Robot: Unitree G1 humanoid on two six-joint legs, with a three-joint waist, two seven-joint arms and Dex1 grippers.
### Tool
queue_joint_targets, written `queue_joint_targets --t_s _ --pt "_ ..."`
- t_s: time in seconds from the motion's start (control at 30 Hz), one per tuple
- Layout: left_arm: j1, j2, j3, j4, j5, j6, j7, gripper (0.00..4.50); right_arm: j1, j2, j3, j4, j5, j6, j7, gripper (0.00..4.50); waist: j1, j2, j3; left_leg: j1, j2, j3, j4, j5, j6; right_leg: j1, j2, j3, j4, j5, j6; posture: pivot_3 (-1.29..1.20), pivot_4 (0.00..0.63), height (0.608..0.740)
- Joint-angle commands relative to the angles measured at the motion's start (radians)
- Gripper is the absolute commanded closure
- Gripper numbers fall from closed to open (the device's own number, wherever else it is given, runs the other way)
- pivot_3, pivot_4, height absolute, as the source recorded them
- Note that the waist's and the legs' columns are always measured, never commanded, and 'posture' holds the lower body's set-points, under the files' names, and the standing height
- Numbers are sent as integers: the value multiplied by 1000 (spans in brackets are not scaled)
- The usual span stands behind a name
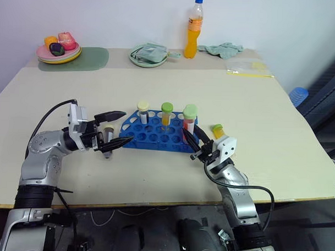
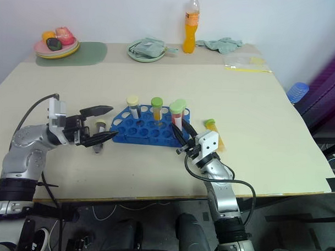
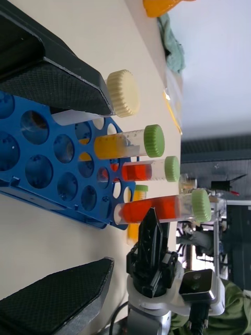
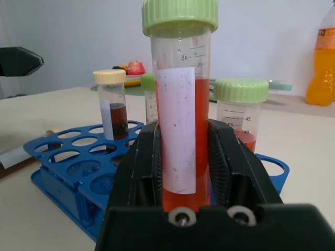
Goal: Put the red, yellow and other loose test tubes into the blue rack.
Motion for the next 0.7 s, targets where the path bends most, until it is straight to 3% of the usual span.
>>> queue_joint_targets --t_s 0.03,0.2,0.23,0.37,0.57,0.7 --pt "2 4 10 -51 -11 6 13 0 -4 -7 -2 -18 63 35 42 2743 0 0 0 0 0 0 0 0 0 0 0 0 0 0 0 0 150 740" --pt "3 0 3 -77 -11 21 33 0 11 -34 -9 -44 66 33 64 338 1 0 0 0 0 0 0 0 0 0 0 0 0 0 0 0 150 740" --pt "2 -1 2 -81 -11 23 36 0 11 -37 -11 -47 63 33 59 44 1 0 0 0 0 0 0 0 0 0 0 0 0 0 0 0 150 740" --pt "1 -5 -5 -107 -10 41 51 0 27 -96 -31 -136 79 76 71 44 2 0 0 0 0 0 0 0 0 0 0 0 0 0 0 0 150 740" --pt "-4 0 -8 -147 -19 87 65 0 160 -366 -161 -436 249 299 178 44 7 0 0 0 -1 0 1 0 0 1 -1 0 -1 0 0 0 150 740" --pt "-17 -17 -18 -149 -13 92 80 0 174 -543 -202 -522 195 511 148 44 0 -1 0 1 0 0 1 0 0 1 0 0 0 0 0 0 150 740"
